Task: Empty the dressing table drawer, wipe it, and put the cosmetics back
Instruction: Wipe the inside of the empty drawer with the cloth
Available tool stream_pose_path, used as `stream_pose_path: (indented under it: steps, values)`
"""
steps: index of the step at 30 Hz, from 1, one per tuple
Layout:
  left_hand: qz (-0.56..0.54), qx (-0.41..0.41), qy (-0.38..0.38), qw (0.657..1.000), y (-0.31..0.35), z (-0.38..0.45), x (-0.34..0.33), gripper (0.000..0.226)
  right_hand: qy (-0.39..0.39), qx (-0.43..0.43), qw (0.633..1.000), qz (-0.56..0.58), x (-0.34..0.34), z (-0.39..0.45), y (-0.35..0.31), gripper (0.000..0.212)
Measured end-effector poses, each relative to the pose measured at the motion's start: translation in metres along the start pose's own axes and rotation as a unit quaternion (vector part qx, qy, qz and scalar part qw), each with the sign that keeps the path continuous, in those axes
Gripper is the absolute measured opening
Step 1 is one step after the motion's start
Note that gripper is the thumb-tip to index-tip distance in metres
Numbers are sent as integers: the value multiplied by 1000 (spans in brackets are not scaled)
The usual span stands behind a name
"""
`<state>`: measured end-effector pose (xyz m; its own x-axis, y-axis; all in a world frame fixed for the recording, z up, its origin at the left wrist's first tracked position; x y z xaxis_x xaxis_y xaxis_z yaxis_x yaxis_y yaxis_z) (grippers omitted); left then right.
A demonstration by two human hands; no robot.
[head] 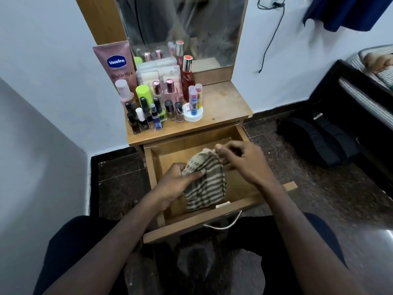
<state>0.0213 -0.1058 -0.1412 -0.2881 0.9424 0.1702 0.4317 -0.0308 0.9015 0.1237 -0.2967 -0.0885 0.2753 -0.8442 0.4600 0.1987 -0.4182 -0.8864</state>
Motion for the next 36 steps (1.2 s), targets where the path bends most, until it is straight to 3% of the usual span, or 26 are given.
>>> stream_pose_path:
  steps: [2,4,7,10,12,16,20,24,26,29,32,34,36]
  values:
    - [62,-6,68,996,-4,8,1,22,163,53,978,-119,31,4,11,36]
    - [123,-31,97,987,2,14,1,22,254,35,948,-190,55,8,31,49]
    - [258,-90,2,962,25,12,-22,23,206,-86,925,-308,67,11,73,59]
    - [352,-142,-181,907,37,-1,-80,33,166,-192,953,-164,67,10,90,75]
    - [374,-164,-234,882,38,-4,-116,41,183,-201,954,-128,68,12,93,74]
    - [270,-85,-242,928,45,4,-136,51,168,-176,947,-208,65,7,85,85]
    - [284,-87,-194,935,40,3,-128,47,138,-167,941,-261,63,4,77,75]
    - [47,77,-124,988,36,9,-97,33,154,-212,943,-205,67,6,84,84]
    - [-53,93,-35,994,36,17,-85,29,170,-228,945,-165,70,6,88,91]
    - [-24,-20,113,993,41,31,-84,23,171,-220,950,-144,70,5,87,95]
    - [152,-223,209,940,56,43,-105,25,188,-215,950,-125,69,3,88,92]
    - [326,-332,169,869,58,64,-132,39,197,-217,949,-117,69,4,91,94]
    - [443,-375,90,809,51,89,-156,60,198,-223,948,-108,68,5,92,100]
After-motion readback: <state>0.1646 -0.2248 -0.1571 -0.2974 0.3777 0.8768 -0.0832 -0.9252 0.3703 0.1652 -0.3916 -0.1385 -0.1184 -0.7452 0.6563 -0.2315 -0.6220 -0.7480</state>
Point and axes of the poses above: each hand's wrist, its own z-axis towards the middle knuckle, its own x-axis out of the back of the hand, y = z × x, the point moved 3 cm from there along z, towards the middle knuckle, and after that the axes turned 13 degrees about y, right-handed, at the moved point
